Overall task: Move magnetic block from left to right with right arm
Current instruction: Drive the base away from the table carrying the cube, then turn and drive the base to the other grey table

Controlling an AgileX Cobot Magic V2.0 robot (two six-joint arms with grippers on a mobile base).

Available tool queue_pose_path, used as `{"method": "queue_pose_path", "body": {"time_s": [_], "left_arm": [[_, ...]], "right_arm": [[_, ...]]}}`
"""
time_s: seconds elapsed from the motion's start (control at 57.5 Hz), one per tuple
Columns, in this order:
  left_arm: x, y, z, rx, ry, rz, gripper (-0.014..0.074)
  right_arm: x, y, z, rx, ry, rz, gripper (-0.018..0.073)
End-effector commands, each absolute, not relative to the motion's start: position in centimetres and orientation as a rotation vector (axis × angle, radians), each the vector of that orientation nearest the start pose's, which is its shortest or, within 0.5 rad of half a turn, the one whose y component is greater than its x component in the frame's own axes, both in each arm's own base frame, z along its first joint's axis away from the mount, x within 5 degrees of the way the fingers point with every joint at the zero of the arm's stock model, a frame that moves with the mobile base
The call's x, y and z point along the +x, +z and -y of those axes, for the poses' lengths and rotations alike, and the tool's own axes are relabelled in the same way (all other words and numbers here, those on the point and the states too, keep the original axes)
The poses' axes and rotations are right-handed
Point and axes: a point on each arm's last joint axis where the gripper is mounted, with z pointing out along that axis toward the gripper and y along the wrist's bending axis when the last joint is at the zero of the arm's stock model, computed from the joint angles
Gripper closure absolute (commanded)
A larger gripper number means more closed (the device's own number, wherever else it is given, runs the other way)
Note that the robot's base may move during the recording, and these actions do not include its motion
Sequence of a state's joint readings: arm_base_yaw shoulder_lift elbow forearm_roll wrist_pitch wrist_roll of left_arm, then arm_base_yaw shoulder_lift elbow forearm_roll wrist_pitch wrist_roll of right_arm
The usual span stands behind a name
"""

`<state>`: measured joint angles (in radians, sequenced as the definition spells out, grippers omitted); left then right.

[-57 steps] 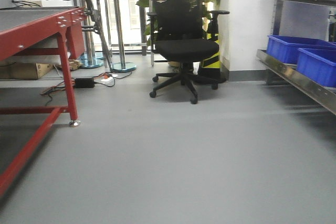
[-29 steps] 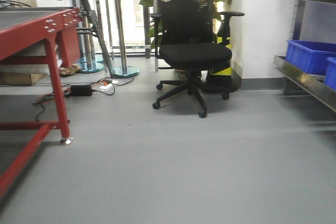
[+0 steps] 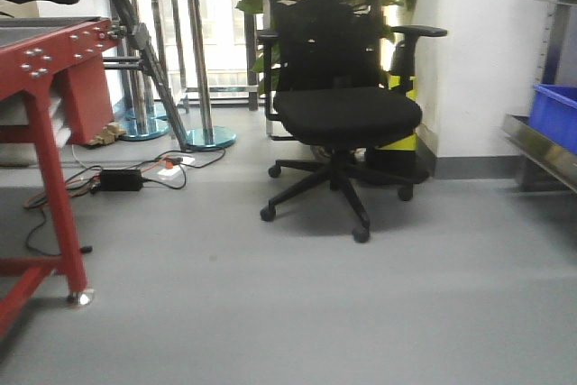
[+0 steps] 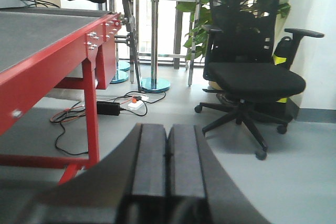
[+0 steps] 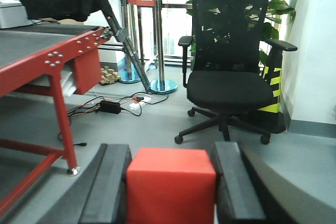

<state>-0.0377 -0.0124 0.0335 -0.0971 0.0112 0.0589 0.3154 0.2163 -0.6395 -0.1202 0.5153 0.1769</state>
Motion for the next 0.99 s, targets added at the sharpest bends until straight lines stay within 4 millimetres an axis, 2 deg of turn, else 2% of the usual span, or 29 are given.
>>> {"method": "queue_pose_path", "body": {"time_s": [0.0, 0.975], "left_arm": [[5.53, 20.82, 0.13, -0.016, -0.065, -1.42, 0.0722], [5.54, 20.81, 0.13, -0.016, -0.065, -1.422, 0.0722]], "right_arm": [[3.15, 37.86, -0.51, -0.151, 0.256, -1.467, 0.0365], [3.17, 37.85, -0.52, -0.151, 0.255, -1.468, 0.0365]]}}
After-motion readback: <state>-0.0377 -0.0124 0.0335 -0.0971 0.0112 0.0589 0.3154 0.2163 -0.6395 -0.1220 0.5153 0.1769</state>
